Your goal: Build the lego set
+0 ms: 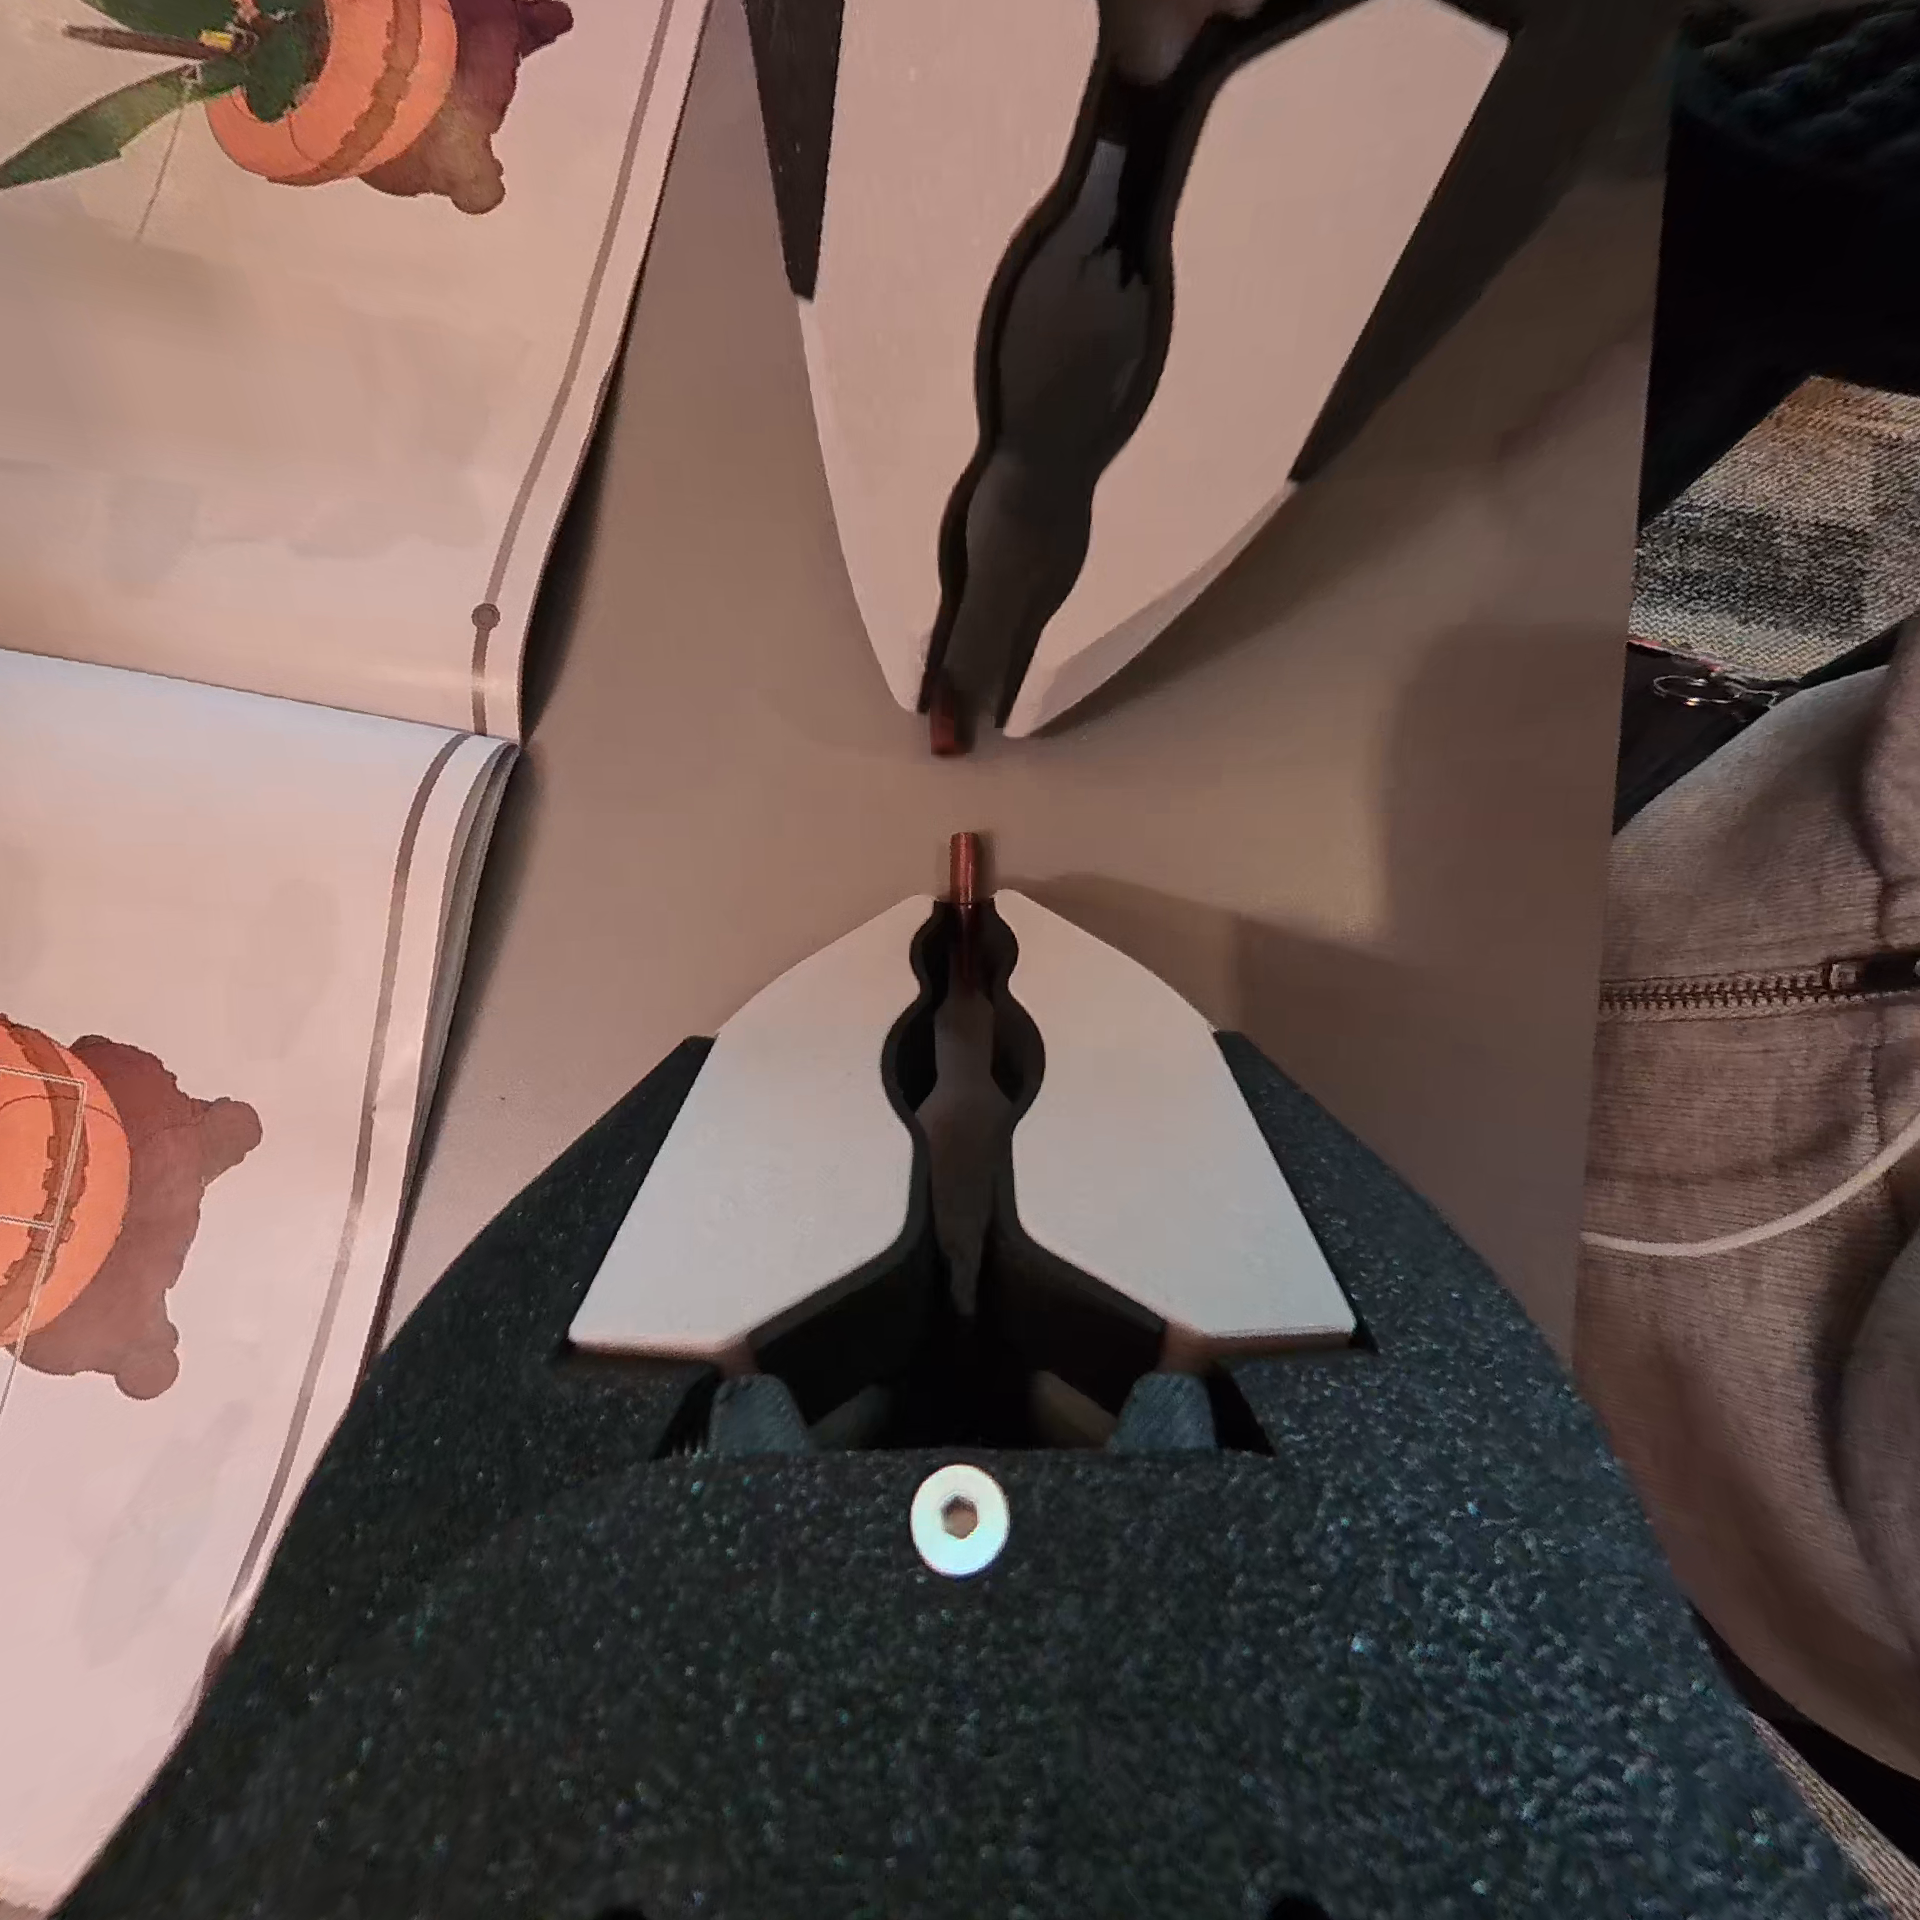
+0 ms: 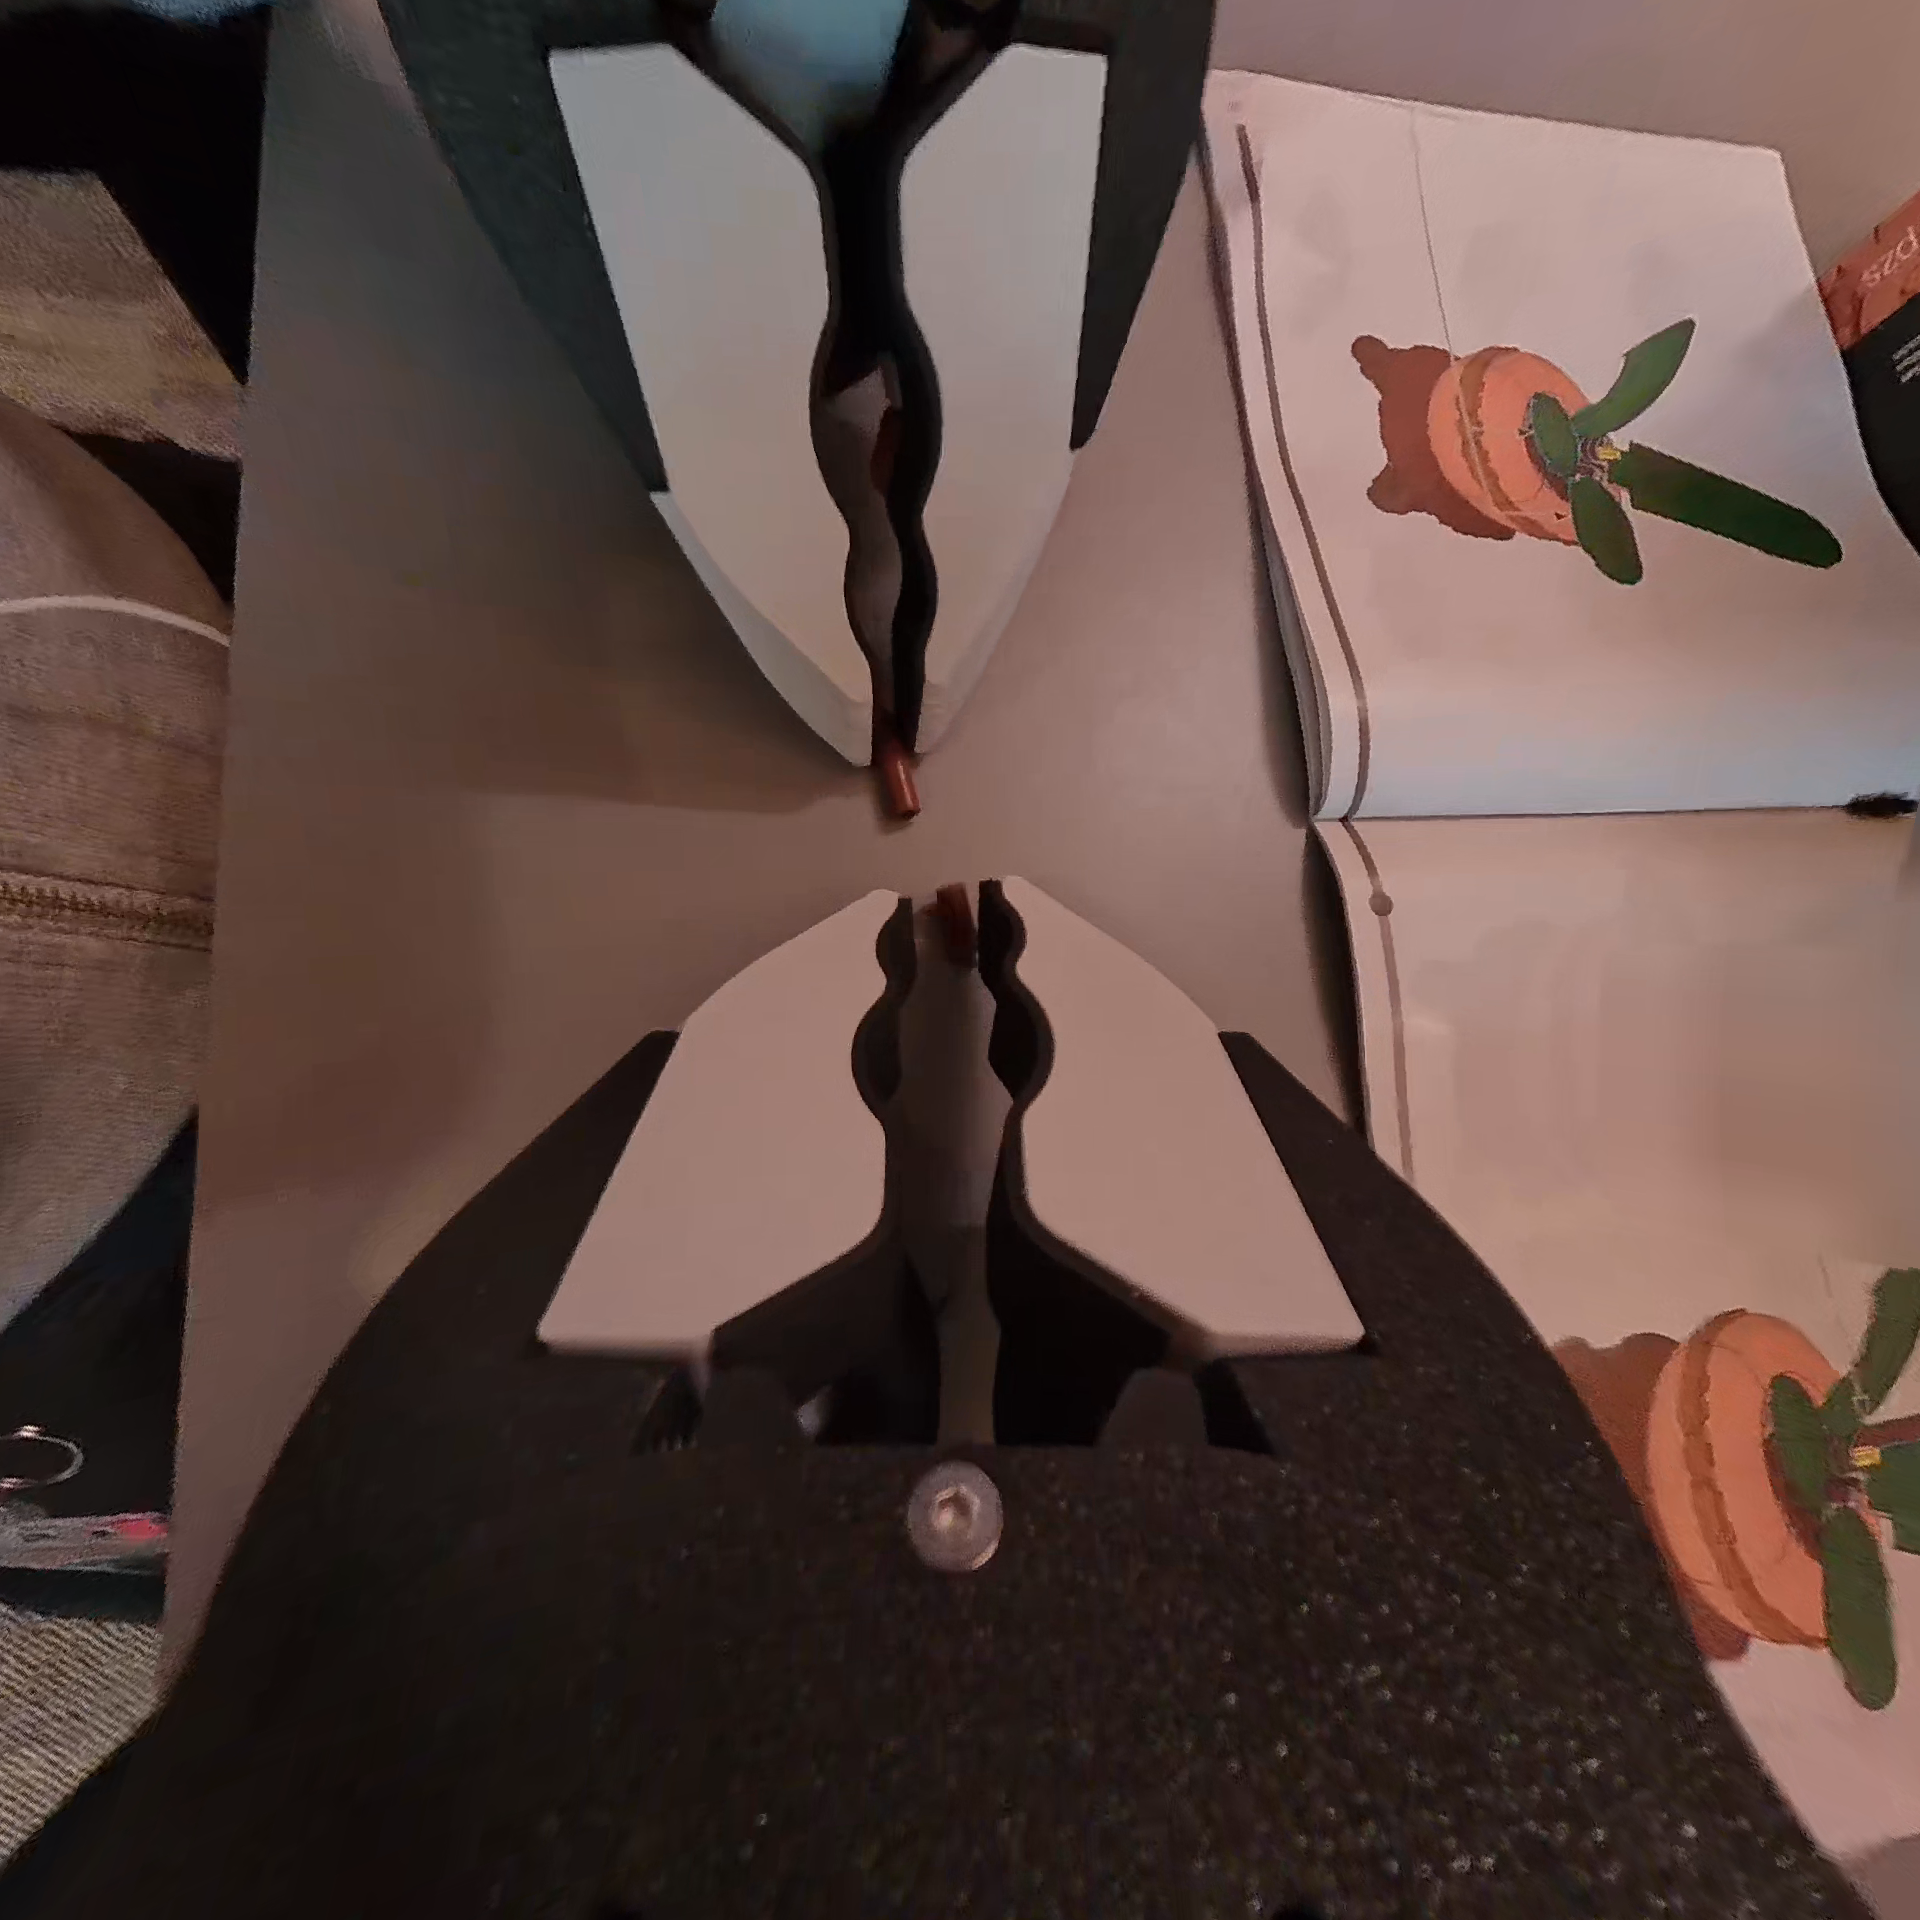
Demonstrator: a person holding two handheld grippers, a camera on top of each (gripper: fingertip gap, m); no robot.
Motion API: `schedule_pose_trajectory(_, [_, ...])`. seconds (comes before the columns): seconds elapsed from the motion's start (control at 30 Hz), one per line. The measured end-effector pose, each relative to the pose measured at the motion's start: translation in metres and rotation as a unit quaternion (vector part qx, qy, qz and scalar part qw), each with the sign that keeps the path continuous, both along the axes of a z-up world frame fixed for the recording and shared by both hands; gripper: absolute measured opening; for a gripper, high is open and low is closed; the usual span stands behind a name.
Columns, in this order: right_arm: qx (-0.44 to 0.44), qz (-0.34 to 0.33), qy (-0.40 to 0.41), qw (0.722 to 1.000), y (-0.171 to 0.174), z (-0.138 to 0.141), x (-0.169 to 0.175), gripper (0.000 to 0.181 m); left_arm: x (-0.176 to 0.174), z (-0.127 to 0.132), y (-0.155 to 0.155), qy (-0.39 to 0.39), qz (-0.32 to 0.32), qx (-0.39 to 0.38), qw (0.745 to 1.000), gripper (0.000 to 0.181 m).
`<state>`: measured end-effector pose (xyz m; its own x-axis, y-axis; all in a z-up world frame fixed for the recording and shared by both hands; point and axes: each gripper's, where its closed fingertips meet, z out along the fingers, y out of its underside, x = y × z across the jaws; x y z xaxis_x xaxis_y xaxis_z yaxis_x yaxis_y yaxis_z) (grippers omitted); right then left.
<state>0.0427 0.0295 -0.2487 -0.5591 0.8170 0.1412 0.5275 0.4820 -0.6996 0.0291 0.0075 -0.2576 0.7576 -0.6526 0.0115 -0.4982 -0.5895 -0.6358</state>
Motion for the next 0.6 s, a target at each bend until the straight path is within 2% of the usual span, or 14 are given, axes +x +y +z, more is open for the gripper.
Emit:
schedule_pose_trajectory(0.13, [-0.04,-0.006,-0.006,0.999,-0.002,-0.001,0.004,0.012,0.002,0.0,-0.001,-0.013,-0.001,0.003,1.0,0.005])
schedule_pose_trajectory(0.3, [-0.003,-0.039,-0.029,0.999,0.015,0.001,0.013,0.003,0.003,0.0,-0.001,-0.015,-0.005,0.004,1.0,0.005])
schedule_pose_trajectory(0.6, [-0.015,-0.051,-0.12,0.991,0.006,-0.008,0.012,0.0,0.002,0.001,-0.001,-0.015,-0.005,0.003,1.0,0.005])
